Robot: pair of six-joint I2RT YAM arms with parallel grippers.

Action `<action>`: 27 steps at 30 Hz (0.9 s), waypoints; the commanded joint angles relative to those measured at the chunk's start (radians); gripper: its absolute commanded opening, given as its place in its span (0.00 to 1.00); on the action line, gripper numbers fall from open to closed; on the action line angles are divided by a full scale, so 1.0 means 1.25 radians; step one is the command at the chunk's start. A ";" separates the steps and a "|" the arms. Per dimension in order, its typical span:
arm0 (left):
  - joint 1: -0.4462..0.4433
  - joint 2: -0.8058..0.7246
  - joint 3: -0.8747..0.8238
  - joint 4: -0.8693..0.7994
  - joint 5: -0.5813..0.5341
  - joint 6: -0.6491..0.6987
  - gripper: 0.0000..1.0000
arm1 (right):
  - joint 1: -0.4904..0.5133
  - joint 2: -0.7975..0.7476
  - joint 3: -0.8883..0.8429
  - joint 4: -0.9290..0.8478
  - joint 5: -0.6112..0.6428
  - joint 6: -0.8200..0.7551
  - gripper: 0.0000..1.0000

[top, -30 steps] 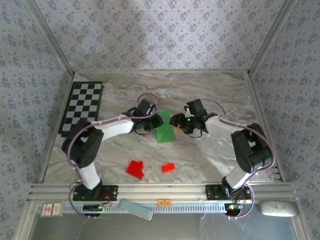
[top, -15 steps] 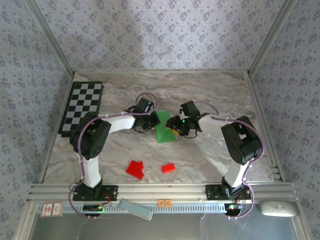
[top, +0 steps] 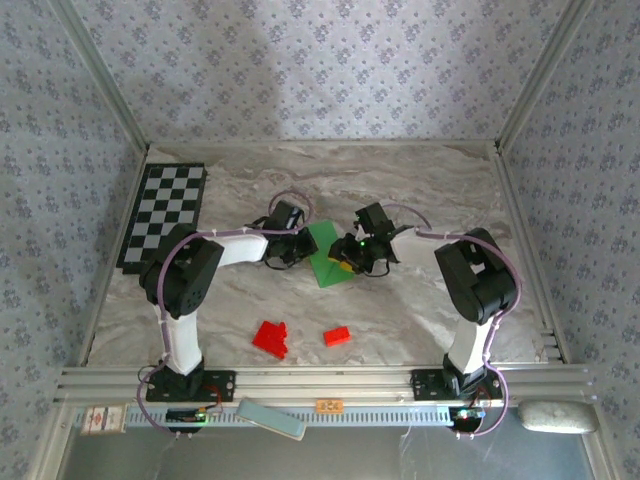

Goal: Fold a paper plane with a square sheet of paper (pick it up from the middle)
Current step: Turn over the paper at the center of the table.

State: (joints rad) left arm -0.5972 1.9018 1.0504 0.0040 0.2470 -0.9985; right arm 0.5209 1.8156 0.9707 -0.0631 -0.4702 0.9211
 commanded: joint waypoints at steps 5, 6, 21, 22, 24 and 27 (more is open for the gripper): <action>0.005 0.016 0.002 0.001 0.018 0.008 0.09 | 0.008 0.030 0.030 -0.006 -0.032 -0.002 0.37; 0.005 0.015 0.002 0.000 0.018 0.007 0.09 | 0.008 0.032 0.031 -0.004 -0.034 -0.002 0.37; 0.004 0.013 -0.008 0.000 0.015 0.001 0.09 | 0.018 0.041 -0.007 0.125 -0.094 0.033 0.30; 0.005 0.013 -0.008 -0.001 0.015 0.001 0.09 | 0.018 0.042 -0.010 0.132 -0.096 0.035 0.30; 0.006 0.010 -0.008 -0.002 0.013 0.001 0.09 | 0.019 0.045 -0.013 0.137 -0.098 0.034 0.28; 0.007 0.005 -0.005 -0.005 0.013 0.004 0.09 | 0.020 0.046 -0.014 0.136 -0.093 0.024 0.24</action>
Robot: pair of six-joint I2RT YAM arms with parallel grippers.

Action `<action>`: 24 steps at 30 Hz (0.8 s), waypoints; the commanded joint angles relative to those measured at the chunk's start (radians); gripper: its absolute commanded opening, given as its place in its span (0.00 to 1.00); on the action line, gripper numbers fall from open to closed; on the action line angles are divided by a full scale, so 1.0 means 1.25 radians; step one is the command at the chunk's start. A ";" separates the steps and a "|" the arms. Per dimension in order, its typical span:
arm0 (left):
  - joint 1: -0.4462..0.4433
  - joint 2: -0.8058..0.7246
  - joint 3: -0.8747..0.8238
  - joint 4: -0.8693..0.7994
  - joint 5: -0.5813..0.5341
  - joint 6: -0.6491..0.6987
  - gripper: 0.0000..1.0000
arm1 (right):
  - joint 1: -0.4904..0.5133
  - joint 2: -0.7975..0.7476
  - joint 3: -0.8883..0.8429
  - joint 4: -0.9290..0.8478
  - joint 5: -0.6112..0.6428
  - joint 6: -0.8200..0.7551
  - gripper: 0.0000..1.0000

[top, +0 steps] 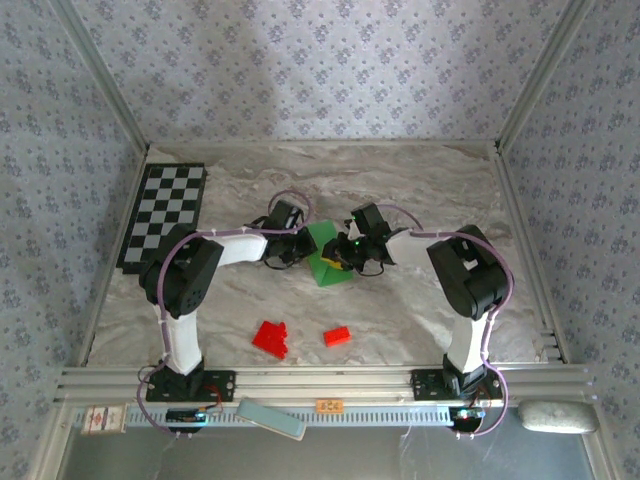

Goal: Fold a paper plane with a square sheet of paper (pick it up from the middle)
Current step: Turn over the paper at the center of the table.

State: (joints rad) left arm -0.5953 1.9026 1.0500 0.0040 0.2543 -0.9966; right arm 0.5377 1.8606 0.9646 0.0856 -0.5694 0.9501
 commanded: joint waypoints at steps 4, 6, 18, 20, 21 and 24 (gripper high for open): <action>0.013 -0.014 0.011 -0.023 0.013 0.013 0.10 | 0.005 0.010 0.000 -0.006 0.000 -0.025 0.14; 0.028 -0.039 0.023 -0.048 0.003 0.023 0.13 | 0.003 0.006 0.006 -0.021 0.010 -0.044 0.09; 0.112 -0.299 -0.105 0.002 -0.002 0.009 0.64 | -0.038 -0.091 0.020 0.046 -0.045 -0.069 0.06; 0.110 -0.333 -0.141 0.069 0.045 -0.008 0.70 | -0.051 -0.107 0.021 0.085 -0.079 -0.044 0.06; 0.108 -0.348 -0.155 0.093 0.059 -0.017 0.74 | -0.058 -0.113 0.021 0.107 -0.095 -0.028 0.06; 0.103 -0.372 -0.180 0.150 0.121 -0.063 0.82 | -0.073 -0.125 0.018 0.190 -0.140 0.042 0.06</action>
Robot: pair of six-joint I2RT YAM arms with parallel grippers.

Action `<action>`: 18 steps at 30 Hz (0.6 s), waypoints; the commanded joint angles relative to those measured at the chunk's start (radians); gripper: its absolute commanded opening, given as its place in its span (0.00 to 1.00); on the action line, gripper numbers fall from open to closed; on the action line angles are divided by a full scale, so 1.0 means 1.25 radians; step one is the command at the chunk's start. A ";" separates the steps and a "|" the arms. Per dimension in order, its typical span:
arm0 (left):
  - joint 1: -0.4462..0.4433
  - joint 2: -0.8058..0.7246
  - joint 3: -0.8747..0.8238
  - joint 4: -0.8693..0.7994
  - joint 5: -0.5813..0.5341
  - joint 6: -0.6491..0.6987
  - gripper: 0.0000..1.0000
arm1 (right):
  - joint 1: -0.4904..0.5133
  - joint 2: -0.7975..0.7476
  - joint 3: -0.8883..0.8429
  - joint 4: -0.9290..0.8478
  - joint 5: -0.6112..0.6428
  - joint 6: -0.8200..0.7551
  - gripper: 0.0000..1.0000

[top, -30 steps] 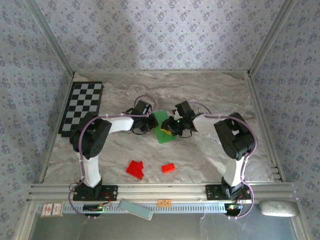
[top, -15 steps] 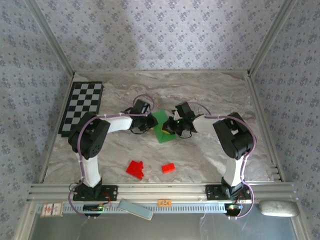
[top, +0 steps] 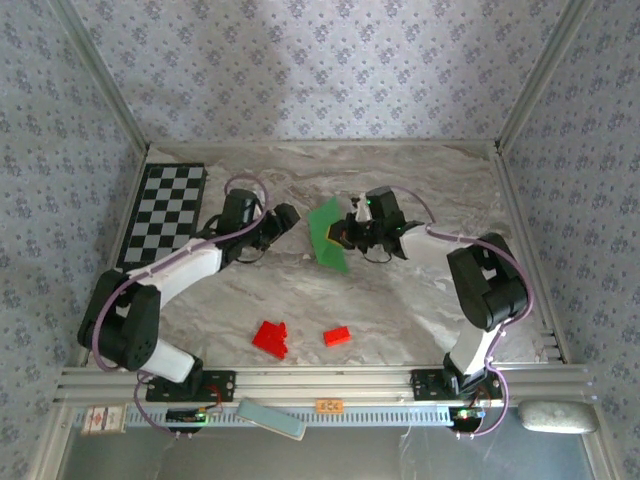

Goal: Fold a paper plane with a square sheet of paper (pick it up from the middle)
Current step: Turn over the paper at the center of the table.

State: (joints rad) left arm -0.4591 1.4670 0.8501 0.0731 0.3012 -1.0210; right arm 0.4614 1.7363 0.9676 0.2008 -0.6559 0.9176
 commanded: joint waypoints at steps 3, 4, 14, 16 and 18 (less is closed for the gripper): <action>-0.025 -0.008 -0.042 0.214 0.147 -0.102 0.83 | -0.018 -0.022 0.016 0.186 -0.105 0.143 0.06; -0.032 0.001 -0.047 0.251 0.162 -0.124 0.84 | -0.020 -0.021 0.017 0.211 -0.113 0.166 0.06; -0.058 0.061 -0.027 0.386 0.200 -0.181 0.62 | -0.028 -0.017 0.009 0.328 -0.156 0.268 0.07; -0.057 0.060 -0.028 0.387 0.193 -0.182 0.53 | -0.031 -0.017 0.005 0.330 -0.157 0.271 0.07; -0.057 0.058 -0.032 0.388 0.191 -0.182 0.47 | -0.035 -0.020 0.001 0.330 -0.156 0.271 0.08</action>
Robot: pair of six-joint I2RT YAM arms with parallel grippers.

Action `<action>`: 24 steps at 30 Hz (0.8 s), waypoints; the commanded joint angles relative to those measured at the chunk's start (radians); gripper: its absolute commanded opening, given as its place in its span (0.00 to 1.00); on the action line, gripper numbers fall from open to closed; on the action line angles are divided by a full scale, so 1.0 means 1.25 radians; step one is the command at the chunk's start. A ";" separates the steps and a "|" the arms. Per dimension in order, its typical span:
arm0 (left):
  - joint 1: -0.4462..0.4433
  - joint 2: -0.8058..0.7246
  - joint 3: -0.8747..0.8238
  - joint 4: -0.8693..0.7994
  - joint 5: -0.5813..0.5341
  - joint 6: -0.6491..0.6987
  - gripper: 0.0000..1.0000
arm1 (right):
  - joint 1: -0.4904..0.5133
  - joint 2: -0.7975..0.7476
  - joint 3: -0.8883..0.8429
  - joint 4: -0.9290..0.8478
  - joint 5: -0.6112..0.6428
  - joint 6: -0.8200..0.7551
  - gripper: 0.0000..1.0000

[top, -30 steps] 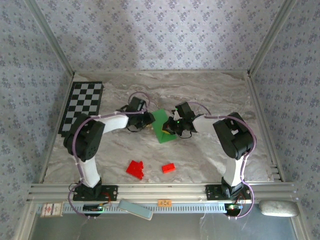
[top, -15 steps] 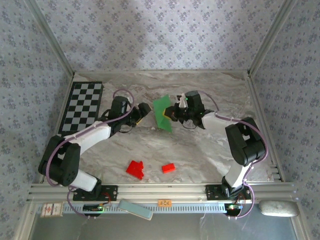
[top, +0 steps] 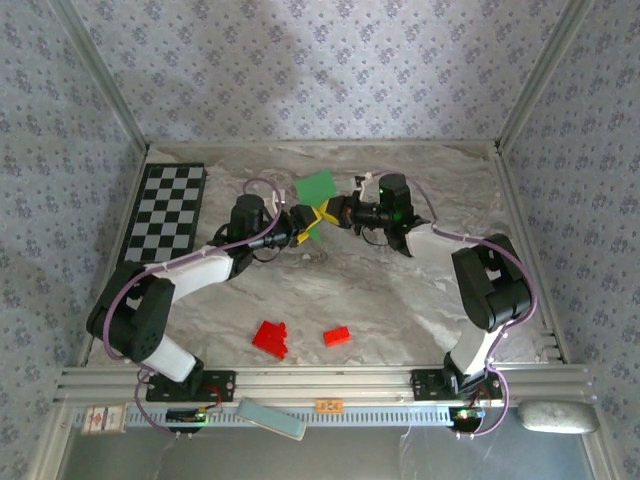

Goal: Fold a paper plane with a square sheet of paper (pick it up from the middle)
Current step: Turn over the paper at the center of the table.

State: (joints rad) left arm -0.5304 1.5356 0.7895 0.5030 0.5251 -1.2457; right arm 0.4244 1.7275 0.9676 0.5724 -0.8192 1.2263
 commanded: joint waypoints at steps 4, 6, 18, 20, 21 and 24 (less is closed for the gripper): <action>0.001 0.006 0.017 0.043 0.009 -0.002 0.41 | -0.011 -0.009 -0.002 0.032 -0.028 0.025 0.08; 0.001 0.008 0.018 0.045 0.009 -0.002 0.37 | -0.012 -0.007 -0.002 0.030 -0.029 0.025 0.09; 0.013 0.007 0.018 0.029 0.011 0.008 0.13 | -0.025 -0.015 -0.008 -0.064 -0.012 -0.030 0.23; 0.017 0.005 0.020 0.004 0.006 0.023 0.11 | -0.035 -0.029 -0.009 -0.130 0.007 -0.072 0.33; 0.021 0.002 0.023 -0.025 0.004 0.038 0.10 | -0.042 -0.040 -0.009 -0.175 0.024 -0.102 0.38; 0.035 -0.013 0.051 -0.166 -0.007 0.108 0.10 | -0.067 -0.079 -0.009 -0.308 0.082 -0.192 0.53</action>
State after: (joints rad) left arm -0.5030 1.5410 0.7971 0.4397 0.5255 -1.2007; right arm 0.3660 1.6943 0.9607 0.3645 -0.7834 1.1213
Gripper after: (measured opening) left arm 0.096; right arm 0.507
